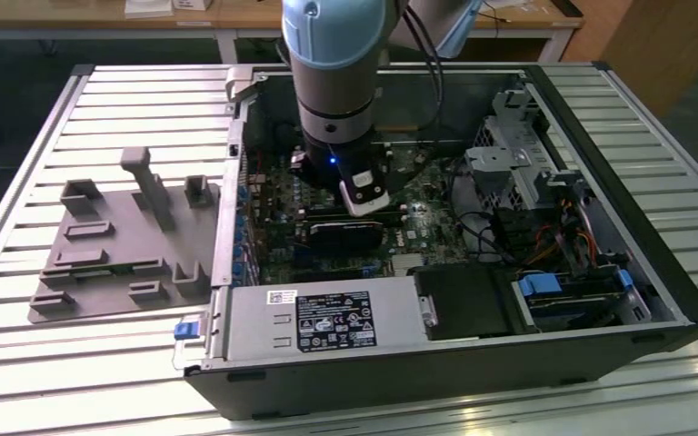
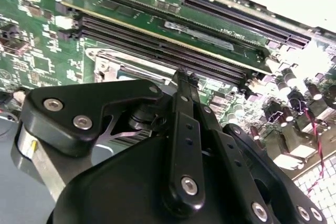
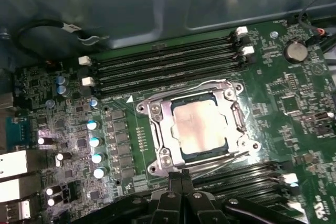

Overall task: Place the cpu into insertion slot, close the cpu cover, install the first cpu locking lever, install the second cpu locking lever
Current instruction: 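Install the second cpu locking lever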

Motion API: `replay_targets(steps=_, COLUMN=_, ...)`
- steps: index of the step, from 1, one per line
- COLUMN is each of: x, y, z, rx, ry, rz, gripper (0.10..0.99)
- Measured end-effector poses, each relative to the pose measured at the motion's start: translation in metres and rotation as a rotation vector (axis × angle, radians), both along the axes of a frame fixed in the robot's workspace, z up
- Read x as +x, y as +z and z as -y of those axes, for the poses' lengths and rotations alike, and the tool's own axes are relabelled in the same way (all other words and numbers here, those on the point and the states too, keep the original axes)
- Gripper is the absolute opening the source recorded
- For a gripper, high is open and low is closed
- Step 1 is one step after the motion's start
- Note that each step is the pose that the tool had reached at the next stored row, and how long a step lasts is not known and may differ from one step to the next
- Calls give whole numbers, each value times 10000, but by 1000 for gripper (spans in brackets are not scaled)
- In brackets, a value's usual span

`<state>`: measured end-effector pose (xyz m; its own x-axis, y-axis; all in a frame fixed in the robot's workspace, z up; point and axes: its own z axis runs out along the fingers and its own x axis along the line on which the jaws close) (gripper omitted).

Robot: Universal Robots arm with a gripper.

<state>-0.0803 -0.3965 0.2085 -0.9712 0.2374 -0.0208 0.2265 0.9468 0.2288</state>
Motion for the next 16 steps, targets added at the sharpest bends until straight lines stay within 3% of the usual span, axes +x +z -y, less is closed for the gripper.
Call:
replay_targets(steps=2, x=-20, y=-22, z=5, rx=89, ry=4, rz=-1, gripper=102)
replay_targets(steps=6, x=-29, y=-39, z=74, rx=467, ry=13, rz=3, gripper=102)
replay_targets(steps=8, x=-31, y=-42, z=91, rx=591, ry=37, rz=15, gripper=102)
replay_targets(steps=16, x=-100, y=-98, z=99, rx=722, ry=99, rz=20, gripper=102)
